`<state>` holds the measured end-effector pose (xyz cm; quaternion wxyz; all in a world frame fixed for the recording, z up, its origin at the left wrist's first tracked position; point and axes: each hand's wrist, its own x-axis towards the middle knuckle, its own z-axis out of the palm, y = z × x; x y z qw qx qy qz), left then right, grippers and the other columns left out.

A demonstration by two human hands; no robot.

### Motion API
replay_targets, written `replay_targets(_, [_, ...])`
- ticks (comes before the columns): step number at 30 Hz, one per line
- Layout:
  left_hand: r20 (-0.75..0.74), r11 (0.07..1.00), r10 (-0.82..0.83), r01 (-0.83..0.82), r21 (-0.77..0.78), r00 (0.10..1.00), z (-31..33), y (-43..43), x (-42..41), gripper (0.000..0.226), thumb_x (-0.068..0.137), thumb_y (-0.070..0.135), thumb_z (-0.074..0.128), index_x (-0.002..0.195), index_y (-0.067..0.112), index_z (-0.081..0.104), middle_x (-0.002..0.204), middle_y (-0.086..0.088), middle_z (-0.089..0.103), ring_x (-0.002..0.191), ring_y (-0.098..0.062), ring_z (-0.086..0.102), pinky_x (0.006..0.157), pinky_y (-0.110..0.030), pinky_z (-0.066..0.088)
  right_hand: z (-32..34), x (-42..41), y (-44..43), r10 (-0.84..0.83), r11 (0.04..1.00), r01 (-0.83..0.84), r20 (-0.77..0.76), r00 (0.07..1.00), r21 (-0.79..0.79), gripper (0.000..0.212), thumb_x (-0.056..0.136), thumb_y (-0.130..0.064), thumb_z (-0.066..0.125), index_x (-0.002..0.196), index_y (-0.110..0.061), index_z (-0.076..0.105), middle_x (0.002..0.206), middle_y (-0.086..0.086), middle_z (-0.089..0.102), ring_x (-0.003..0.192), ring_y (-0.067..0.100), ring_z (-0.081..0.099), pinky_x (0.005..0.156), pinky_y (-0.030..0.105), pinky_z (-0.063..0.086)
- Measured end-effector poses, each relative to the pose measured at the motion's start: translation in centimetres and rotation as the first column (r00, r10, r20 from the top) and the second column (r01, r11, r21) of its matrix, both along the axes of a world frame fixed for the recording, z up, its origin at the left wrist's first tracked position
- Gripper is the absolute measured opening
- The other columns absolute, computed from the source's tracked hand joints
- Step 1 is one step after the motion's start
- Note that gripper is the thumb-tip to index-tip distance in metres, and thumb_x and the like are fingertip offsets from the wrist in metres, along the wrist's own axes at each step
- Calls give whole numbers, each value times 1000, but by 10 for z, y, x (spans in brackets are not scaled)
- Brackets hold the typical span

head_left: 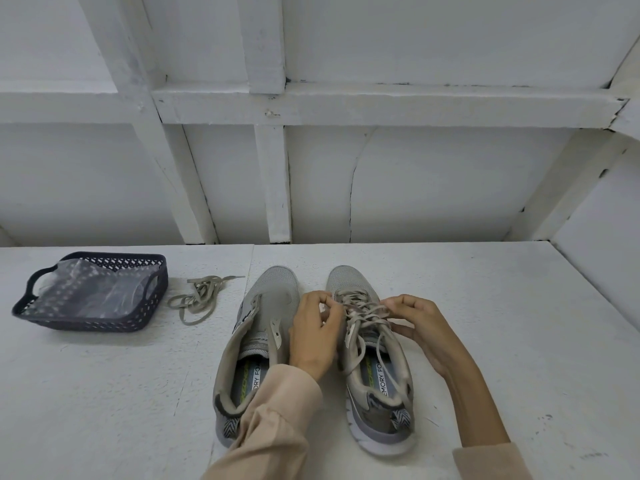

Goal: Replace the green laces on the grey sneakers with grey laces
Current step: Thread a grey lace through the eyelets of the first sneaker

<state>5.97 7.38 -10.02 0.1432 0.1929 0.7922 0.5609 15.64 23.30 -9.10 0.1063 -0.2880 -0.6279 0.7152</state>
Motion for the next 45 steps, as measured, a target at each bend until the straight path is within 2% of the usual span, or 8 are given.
replay_targets(3, [-22, 998, -64, 64, 1, 998, 2, 3, -4, 7, 91, 31, 64, 88, 26, 62, 108, 13, 55, 91, 4, 61, 85, -23, 48, 9, -5, -5, 29, 989, -37, 54, 998, 143, 32, 84, -35, 71, 87, -3, 71, 89, 10, 74, 82, 13, 68, 76, 22, 55])
replay_targets(6, [-59, 997, -79, 80, 12, 995, 0, 5, -7, 7, 89, 26, 68, 85, 21, 67, 105, 9, 57, 90, 9, 59, 87, -18, 48, 10, -7, -4, 51, 974, -67, 79, 996, 217, 25, 83, -26, 74, 85, -2, 71, 87, 19, 72, 75, 19, 65, 77, 28, 54])
replay_targets(9, [-62, 998, -55, 56, 8, 997, -3, 3, -3, 11, 94, 25, 61, 83, 24, 59, 110, 8, 57, 86, 11, 57, 85, -20, 48, 8, -6, -2, 23, 989, -28, 40, 999, 148, 11, 89, -13, 67, 87, -3, 68, 90, 10, 70, 76, 13, 65, 68, 20, 55])
replay_targets(15, [27, 995, 71, -72, 76, 997, -7, 3, -1, 13, 86, 41, 44, 88, 31, 53, 107, 3, 63, 95, -16, 64, 88, -50, 51, 2, -4, -2, -82, 996, 83, 26, 996, -32, 18, 97, -11, 55, 100, 4, 63, 93, 12, 70, 80, 11, 68, 64, 17, 53])
replay_targets(21, [-55, 999, -36, 37, 0, 998, 1, 5, -5, 23, 76, 63, 52, 85, 42, 57, 104, 16, 56, 90, -2, 61, 89, -42, 52, 10, -11, -5, 36, 968, -58, 93, 995, 243, 29, 81, -37, 74, 87, -9, 69, 85, 14, 72, 75, 12, 65, 72, 29, 55])
replay_targets(26, [-136, 999, -39, 39, -4, 990, -8, 6, -8, 8, 93, 34, 61, 85, 31, 63, 102, 15, 57, 93, -5, 60, 88, -43, 52, 2, -9, -3, 42, 960, -55, 54, 998, 273, 13, 87, -21, 71, 86, -8, 70, 91, 15, 72, 78, 19, 63, 84, 43, 55])
replay_targets(33, [-115, 998, -64, 62, -21, 991, -2, 6, -5, 34, 76, 62, 52, 84, 31, 63, 101, 16, 58, 95, -2, 60, 91, -40, 51, -4, -10, -4, 12, 977, -18, 28, 1000, 215, 13, 88, -21, 69, 89, -8, 70, 82, 10, 70, 78, 18, 62, 82, 35, 53])
replay_targets(45, [-87, 999, 37, -40, -31, 995, -13, 4, 0, 9, 94, 30, 58, 86, 27, 56, 105, 12, 66, 91, -18, 63, 86, -46, 49, -11, -9, -8, -68, 994, 67, 4, 998, 81, 11, 94, -9, 60, 89, -3, 67, 89, 14, 67, 83, 20, 60, 70, 19, 55])
